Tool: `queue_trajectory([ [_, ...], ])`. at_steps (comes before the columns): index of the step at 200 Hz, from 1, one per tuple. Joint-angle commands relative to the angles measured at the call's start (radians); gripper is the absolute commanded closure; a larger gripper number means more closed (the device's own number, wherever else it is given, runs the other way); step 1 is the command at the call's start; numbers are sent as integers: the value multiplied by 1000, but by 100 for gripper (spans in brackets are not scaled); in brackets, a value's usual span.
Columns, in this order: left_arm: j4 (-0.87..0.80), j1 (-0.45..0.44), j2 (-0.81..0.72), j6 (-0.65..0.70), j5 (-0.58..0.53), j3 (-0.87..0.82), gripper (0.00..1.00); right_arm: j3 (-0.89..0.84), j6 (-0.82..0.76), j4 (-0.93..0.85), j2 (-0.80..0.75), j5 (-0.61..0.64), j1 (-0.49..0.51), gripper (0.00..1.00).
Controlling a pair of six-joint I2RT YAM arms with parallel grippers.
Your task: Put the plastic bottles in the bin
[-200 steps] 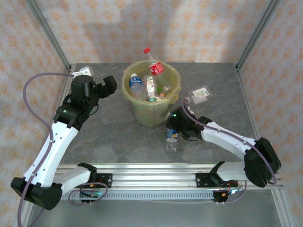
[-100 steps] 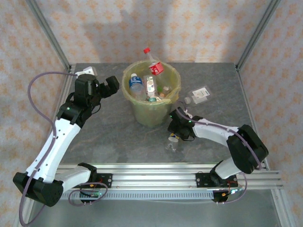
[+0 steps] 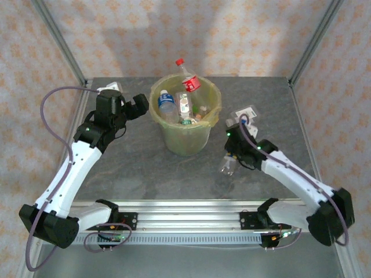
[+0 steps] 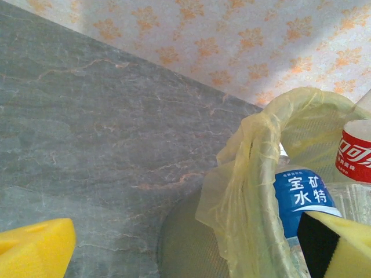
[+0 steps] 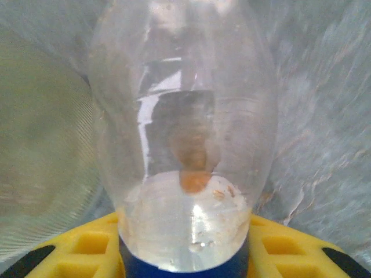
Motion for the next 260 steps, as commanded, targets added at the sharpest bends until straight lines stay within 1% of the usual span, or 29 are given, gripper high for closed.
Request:
queue_trajectory([
  [1,27,5,6,-4,23,13,0,133,-123,-149,-87,196,-3,72],
  [17,27,5,12,-4,35,18,0,242,-211,-165,-104,241,-3,72],
  [34,28,6,15,-3,52,19,0,373,-316,-157,-85,277,-2,72],
  [62,26,5,21,-3,80,23,0,559,-482,-58,-18,270,-3,74],
  [90,18,4,34,4,111,36,0,710,-608,64,86,190,-3,77],
  [122,13,-1,48,0,139,41,0,826,-690,201,247,53,-3,77],
  [140,9,-5,58,-5,152,43,0,846,-717,294,307,-31,-3,78],
  [166,13,-12,75,-4,171,45,0,832,-748,416,362,-137,-1,78],
  [193,21,-22,89,-5,184,48,0,784,-756,504,389,-193,-1,78],
  [211,22,-25,93,-6,182,50,0,742,-746,533,402,-224,0,78],
  [217,22,-25,95,-32,180,50,0,725,-741,545,404,-235,0,78],
  [260,24,-25,107,-38,175,50,0,621,-709,607,423,-280,13,77],
])
